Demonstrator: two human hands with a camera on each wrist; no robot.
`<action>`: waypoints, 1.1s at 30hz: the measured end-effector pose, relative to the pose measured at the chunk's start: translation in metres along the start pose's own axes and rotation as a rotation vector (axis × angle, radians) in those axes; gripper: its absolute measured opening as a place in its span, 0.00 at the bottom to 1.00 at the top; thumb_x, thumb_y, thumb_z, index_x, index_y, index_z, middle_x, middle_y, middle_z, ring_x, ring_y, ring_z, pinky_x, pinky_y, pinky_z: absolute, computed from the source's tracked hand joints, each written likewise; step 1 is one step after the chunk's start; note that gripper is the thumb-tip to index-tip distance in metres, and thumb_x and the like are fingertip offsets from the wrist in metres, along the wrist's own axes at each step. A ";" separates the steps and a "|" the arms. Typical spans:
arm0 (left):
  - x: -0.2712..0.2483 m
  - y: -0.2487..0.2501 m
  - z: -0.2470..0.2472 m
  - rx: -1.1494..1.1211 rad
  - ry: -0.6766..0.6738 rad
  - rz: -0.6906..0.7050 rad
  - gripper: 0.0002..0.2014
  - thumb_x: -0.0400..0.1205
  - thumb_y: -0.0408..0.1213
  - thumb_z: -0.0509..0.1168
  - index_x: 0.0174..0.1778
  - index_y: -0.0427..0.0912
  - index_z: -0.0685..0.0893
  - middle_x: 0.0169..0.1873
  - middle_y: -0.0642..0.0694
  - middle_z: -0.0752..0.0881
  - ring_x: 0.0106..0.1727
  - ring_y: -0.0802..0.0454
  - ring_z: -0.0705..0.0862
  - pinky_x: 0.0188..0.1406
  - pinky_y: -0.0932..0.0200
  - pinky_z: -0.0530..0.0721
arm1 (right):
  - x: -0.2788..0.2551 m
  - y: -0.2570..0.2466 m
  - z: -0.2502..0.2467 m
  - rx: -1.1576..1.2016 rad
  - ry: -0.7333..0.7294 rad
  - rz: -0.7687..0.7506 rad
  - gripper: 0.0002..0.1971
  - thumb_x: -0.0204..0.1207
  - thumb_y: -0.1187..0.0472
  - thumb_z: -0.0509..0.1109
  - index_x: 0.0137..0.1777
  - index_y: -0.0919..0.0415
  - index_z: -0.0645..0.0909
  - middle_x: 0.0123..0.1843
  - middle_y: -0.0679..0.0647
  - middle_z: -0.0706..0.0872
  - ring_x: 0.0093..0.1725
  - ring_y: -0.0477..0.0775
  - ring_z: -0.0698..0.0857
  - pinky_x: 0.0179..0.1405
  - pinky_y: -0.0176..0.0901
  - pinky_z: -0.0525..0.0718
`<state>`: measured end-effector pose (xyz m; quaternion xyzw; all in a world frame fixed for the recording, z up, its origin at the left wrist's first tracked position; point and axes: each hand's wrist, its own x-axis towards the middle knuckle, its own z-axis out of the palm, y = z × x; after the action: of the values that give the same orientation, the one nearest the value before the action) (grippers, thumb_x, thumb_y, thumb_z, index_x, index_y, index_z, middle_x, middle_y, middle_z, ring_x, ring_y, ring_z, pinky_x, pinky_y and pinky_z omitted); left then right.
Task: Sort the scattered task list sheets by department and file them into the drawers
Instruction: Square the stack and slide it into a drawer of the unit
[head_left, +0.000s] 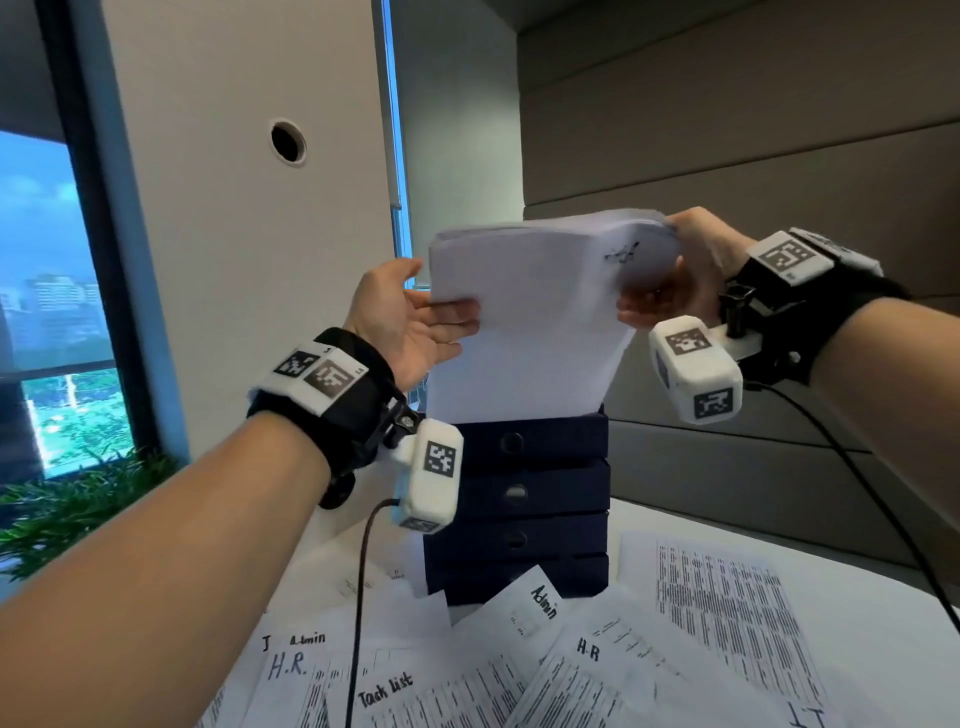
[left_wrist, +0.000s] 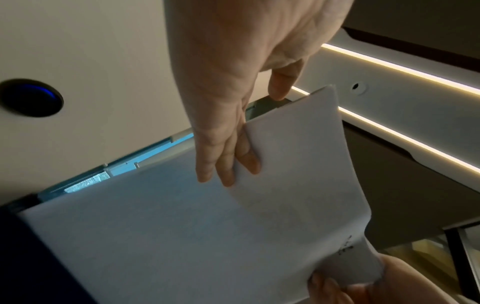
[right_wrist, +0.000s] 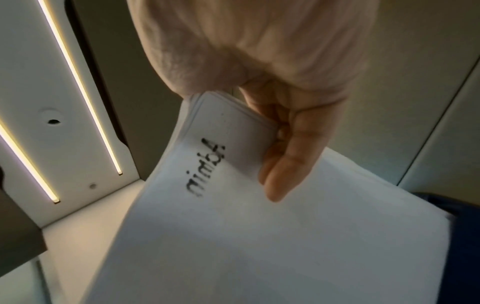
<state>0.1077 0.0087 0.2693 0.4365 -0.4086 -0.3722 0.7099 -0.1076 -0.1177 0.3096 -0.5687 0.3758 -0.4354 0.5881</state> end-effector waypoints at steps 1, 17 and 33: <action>0.001 -0.005 0.003 -0.001 -0.020 -0.022 0.25 0.84 0.46 0.49 0.48 0.26 0.81 0.55 0.29 0.86 0.62 0.33 0.82 0.79 0.38 0.61 | 0.004 0.003 -0.004 0.007 0.034 0.024 0.17 0.75 0.54 0.58 0.49 0.69 0.77 0.41 0.64 0.82 0.34 0.61 0.84 0.31 0.51 0.89; 0.025 -0.056 -0.061 0.001 0.187 -0.219 0.28 0.85 0.44 0.45 0.75 0.27 0.67 0.62 0.24 0.80 0.71 0.31 0.74 0.79 0.39 0.58 | 0.025 0.054 0.041 -0.058 -0.107 0.134 0.17 0.78 0.58 0.58 0.56 0.73 0.75 0.40 0.64 0.78 0.34 0.62 0.82 0.27 0.55 0.89; 0.083 -0.122 -0.054 0.867 0.442 -0.070 0.15 0.84 0.46 0.61 0.42 0.37 0.77 0.30 0.38 0.82 0.24 0.39 0.87 0.23 0.49 0.88 | 0.104 0.133 0.027 -0.908 0.077 -0.320 0.15 0.78 0.45 0.67 0.44 0.55 0.90 0.41 0.51 0.90 0.43 0.52 0.86 0.41 0.39 0.77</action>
<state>0.1680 -0.0896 0.1624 0.7740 -0.3504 -0.0898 0.5197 -0.0355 -0.2094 0.1846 -0.8021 0.4571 -0.3330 0.1917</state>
